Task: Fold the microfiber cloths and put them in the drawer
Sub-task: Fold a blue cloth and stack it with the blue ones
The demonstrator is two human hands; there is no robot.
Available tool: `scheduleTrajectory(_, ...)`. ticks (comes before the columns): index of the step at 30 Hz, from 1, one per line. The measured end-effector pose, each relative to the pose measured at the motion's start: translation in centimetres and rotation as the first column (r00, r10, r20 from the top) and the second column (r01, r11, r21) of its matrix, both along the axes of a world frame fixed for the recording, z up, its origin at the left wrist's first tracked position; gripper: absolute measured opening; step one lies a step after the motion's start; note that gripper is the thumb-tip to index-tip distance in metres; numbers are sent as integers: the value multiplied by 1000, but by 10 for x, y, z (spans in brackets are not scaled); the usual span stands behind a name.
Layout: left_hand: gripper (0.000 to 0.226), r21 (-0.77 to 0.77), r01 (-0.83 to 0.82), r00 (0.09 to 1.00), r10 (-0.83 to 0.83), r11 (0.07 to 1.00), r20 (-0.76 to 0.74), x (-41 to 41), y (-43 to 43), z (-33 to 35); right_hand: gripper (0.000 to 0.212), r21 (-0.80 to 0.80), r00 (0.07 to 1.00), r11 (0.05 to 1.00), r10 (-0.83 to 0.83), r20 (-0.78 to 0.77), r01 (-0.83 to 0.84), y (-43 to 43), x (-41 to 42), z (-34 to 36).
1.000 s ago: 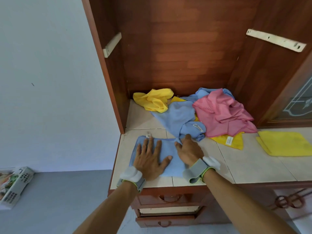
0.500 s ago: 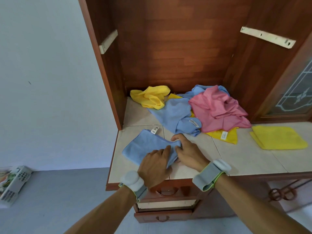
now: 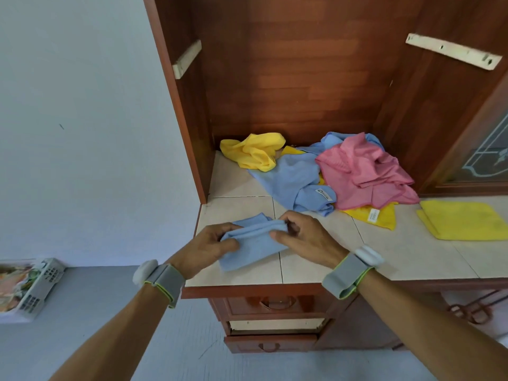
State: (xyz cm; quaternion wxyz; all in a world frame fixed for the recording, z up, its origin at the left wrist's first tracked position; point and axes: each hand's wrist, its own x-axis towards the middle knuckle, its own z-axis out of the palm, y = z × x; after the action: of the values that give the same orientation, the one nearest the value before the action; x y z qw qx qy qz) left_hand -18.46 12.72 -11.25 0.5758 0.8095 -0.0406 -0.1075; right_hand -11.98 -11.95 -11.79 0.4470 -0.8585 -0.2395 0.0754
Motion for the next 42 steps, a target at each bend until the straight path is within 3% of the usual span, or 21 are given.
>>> scheduleTrajectory(4, 17, 6, -289, 956, 288, 957, 47, 2, -2, -11, 24, -81, 984, 982, -170, 48, 173, 27, 8, -6)
scheduleTrajectory(8, 21, 120, -576, 808, 542, 808, 229, 11, -15, -22, 29, -239, 953, 925, -266, 148, 295, 55, 18, -16)
scheduleTrajectory(10, 24, 314, -623, 781, 545, 717, 306, 18, -19, -26, 33, -359, 942, 873, -287, 173, 332, 66, 22, -20)
scheduleTrajectory(13, 35, 556, -618, 768, 579, 555, 275, 31, -22, -31, 35, -465, 929, 809, -270, 252, 361, 75, 25, -27)
scheduleTrajectory(15, 38, 657, -567, 788, 558, 497, 258, 38, -22, -33, 37, -491, 915, 779, -273, 296, 391, 77, 24, -28)
scheduleTrajectory(19, 42, 752, -515, 817, 501, 411, 285, 48, -15, -38, 41, -493, 903, 760, -314, 293, 424, 74, 27, -28)
scheduleTrajectory(24, 46, 745, -551, 823, 392, 375, 411, 42, -15, -50, 39, -494, 886, 741, -317, 340, 454, 78, 23, -36)
scheduleTrajectory(26, 42, 733, -557, 826, 347, 390, 444, 41, -17, -50, 38, -464, 869, 747, -321, 377, 477, 76, 22, -38)
scheduleTrajectory(28, 35, 699, -545, 838, 307, 462, 451, 43, -23, -49, 38, -457, 869, 754, -310, 386, 472, 66, 24, -38)
scheduleTrajectory(31, 29, 576, -545, 835, 337, 609, 434, 40, -38, -48, 39, -423, 909, 816, -276, 314, 394, 46, 25, -35)
scheduleTrajectory(35, 23, 476, -514, 837, 296, 714, 460, 46, -78, -47, 30, -240, 919, 895, -327, 219, 376, -6, 26, -30)
scheduleTrajectory(42, 23, 368, -261, 893, 79, 893, 442, 85, -179, -35, 31, -212, 854, 828, -492, 169, 519, -130, 45, -22)
